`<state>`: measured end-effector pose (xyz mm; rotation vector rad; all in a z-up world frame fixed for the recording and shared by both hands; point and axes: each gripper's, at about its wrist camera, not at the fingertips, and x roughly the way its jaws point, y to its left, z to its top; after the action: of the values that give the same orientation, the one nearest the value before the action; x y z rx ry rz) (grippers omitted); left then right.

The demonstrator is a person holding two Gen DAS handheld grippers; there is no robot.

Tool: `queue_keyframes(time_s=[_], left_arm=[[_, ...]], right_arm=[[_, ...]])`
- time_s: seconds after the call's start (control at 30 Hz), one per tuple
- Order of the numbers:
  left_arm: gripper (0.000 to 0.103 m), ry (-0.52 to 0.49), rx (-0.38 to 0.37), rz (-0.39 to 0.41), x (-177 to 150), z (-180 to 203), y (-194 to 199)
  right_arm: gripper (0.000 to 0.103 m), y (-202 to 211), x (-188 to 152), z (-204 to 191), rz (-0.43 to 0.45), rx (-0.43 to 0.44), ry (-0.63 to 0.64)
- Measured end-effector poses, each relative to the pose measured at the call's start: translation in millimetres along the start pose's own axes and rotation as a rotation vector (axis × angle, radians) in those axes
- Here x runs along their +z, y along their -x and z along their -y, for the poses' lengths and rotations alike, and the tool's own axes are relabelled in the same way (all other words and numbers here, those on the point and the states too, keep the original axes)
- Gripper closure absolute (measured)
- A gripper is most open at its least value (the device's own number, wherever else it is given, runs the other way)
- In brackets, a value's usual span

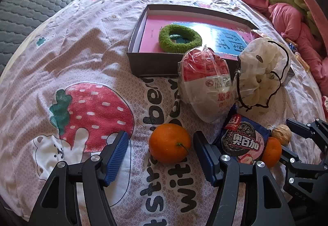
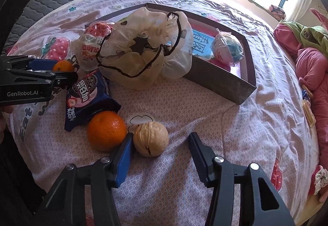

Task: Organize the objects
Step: 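Approach the orange with the left gripper while the right approaches the walnut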

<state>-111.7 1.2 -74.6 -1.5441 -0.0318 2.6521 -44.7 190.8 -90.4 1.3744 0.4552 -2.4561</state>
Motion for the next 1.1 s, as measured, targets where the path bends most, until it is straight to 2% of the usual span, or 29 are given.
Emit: queue_keyframes(time_s=[0.3, 0.43, 0.6, 0.7, 1.1], left_arm=[[0.036, 0.003, -0.001, -0.001, 1, 0, -2], [0.048, -0.003, -0.001, -0.001, 1, 2, -1], [0.056, -0.021, -0.004, -0.008, 0, 5, -1], [0.064, -0.029, -0.018, -0.009, -1, 6, 0], [0.064, -0.042, -0.040, 0.003, -4, 12, 9]], right_arm=[[0.061, -1, 1, 0, 0.000, 0.014, -0.005], [0.066, -1, 2, 2, 0.002, 0.014, -0.019], [0.069, -1, 3, 3, 0.002, 0.018, -0.025], [0.069, -2, 3, 3, 0.003, 0.019, -0.026], [0.070, 0, 3, 5, 0.008, 0.034, -0.050]])
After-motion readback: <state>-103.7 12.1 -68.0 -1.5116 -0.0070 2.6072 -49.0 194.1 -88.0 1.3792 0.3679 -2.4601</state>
